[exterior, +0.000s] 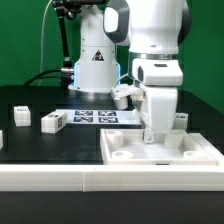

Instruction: Assemble one leg

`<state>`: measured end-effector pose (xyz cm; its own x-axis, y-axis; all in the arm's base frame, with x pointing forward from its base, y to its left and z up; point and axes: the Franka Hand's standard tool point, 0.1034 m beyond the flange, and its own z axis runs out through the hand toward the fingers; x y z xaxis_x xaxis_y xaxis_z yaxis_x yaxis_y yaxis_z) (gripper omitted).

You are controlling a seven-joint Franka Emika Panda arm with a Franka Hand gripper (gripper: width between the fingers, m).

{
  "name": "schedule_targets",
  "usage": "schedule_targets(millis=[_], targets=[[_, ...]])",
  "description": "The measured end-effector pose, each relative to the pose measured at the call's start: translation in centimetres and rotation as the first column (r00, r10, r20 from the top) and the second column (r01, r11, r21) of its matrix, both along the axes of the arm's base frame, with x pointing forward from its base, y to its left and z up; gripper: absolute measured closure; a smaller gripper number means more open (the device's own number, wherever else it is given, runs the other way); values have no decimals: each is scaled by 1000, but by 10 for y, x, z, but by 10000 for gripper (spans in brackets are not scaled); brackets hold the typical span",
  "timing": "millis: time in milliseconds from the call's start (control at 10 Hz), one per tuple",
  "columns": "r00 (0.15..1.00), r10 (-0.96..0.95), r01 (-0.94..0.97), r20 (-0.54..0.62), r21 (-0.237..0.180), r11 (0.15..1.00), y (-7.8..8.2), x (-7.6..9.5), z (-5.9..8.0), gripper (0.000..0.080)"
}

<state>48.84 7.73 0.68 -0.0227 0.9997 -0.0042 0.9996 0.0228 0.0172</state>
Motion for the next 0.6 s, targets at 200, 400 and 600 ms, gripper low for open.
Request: schedule_targets(millis=[200,400,600], targets=[[1000,-7,7,-1,-1,1000,-1,0,0,741],[1000,-7,7,-1,-1,1000,-1,0,0,564],[1000,-8,8,-1,-1,1000,-2,0,0,428]])
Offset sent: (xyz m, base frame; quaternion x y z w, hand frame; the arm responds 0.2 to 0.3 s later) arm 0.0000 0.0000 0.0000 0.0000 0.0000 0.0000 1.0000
